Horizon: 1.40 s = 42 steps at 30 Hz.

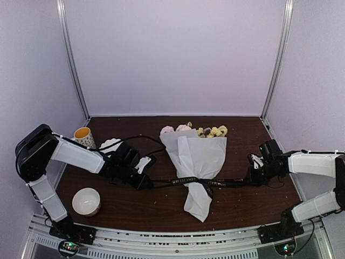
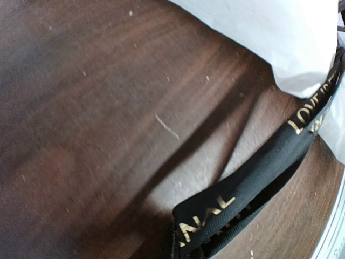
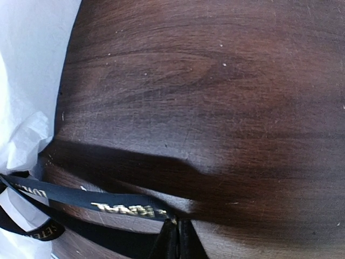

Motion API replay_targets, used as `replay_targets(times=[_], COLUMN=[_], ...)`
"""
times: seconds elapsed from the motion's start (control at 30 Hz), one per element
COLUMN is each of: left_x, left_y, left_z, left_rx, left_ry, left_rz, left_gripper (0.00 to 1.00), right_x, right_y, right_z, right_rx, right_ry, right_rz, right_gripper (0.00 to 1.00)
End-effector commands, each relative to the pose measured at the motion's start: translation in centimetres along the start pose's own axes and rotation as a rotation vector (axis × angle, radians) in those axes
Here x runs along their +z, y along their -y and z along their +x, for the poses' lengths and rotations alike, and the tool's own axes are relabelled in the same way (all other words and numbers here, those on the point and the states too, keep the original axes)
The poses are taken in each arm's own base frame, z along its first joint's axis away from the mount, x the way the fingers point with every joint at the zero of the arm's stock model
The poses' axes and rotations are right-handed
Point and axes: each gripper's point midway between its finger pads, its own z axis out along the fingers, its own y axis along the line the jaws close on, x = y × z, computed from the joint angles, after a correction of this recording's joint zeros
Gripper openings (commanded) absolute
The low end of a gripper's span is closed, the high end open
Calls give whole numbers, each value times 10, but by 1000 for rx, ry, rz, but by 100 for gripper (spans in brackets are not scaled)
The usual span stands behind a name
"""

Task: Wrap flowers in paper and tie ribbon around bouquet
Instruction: Tie the half-tied ribbon around the folded bouquet, then reset both arms

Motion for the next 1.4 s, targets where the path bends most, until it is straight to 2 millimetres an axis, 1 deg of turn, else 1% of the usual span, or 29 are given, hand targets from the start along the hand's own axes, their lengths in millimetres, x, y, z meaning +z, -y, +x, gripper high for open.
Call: replay_targets(times=[0.0, 0.03, 0.07, 0.1, 0.13, 0.17, 0.23, 0.27, 0.33, 0.4, 0.47, 0.53, 0.6, 0.67, 0.73, 0.83, 0.87, 0.9, 1.03, 1.1, 1.17, 1.23, 1.37], left_x=[-10, -15, -20, -27, -34, -44, -67, -80, -103, -123, -143, -162, -181, -199, -216, -242, -251, -259, -295, -308, -317, -322, -326], left_y=[-2, 6, 16, 27, 36, 45, 63, 71, 79, 70, 38, -6, -52, -94, -129, -163, -169, -175, -186, -190, -193, -194, -188], left_z=[54, 40, 28, 15, 4, -8, -25, -33, -46, -61, -78, -89, -92, -83, -67, -39, -32, -26, -11, 0, 12, 18, 18], left_rx=[38, 95, 148, 196, 232, 265, 324, 355, 401, 390, 274, 125, -14, -146, -263, -368, -386, -402, -440, -454, -463, -472, -450], left_ry=[-182, -143, -104, -62, -20, 36, 141, 195, 290, 371, 431, 458, 450, 426, 420, 470, 492, 508, 588, 626, 653, 695, 755], left_rz=[-43, -36, -23, -4, 15, 39, 85, 102, 97, 27, -104, -274, -449, -588, -689, -820, -852, -894, -1081, -1172, -1240, -1271, -1247], left_gripper=[17, 32, 46, 57, 64, 75, 91, 96, 98, 98, 98, 98, 98, 98, 98, 98, 98, 98, 98, 98, 98, 98, 98], right_x=[-4, -9, -15, -25, -35, -49, -78, -97, -131, -161, -190, -212, -226, -228, -226, -222, -219, -215, -199, -195, -194, -193, -187], right_y=[3, -4, -13, -23, -32, -41, -55, -62, -69, -68, -62, -53, -37, -17, 2, 22, 27, 30, 39, 43, 46, 49, 47], right_z=[-2, -6, -12, -20, -29, -40, -59, -71, -87, -101, -115, -127, -137, -144, -148, -152, -153, -152, -150, -149, -149, -149, -147], right_rx=[-17, -34, -51, -67, -82, -97, -133, -156, -198, -222, -219, -198, -165, -118, -70, 4, 23, 32, 67, 73, 73, 75, 51], right_ry=[4, 10, 31, 66, 110, 161, 266, 328, 442, 547, 665, 775, 866, 914, 934, 957, 965, 969, 979, 989, 1004, 1011, 998], right_rz=[9, -19, -51, -85, -114, -136, -152, -152, -129, -74, -4, 58, 128, 194, 230, 237, 237, 236, 231, 234, 245, 257, 248], right_gripper=[23, 35, 49, 78, 97, 100, 100, 100, 100, 100, 100, 100, 100, 100, 100, 100, 100, 100, 100, 100, 100, 100, 100])
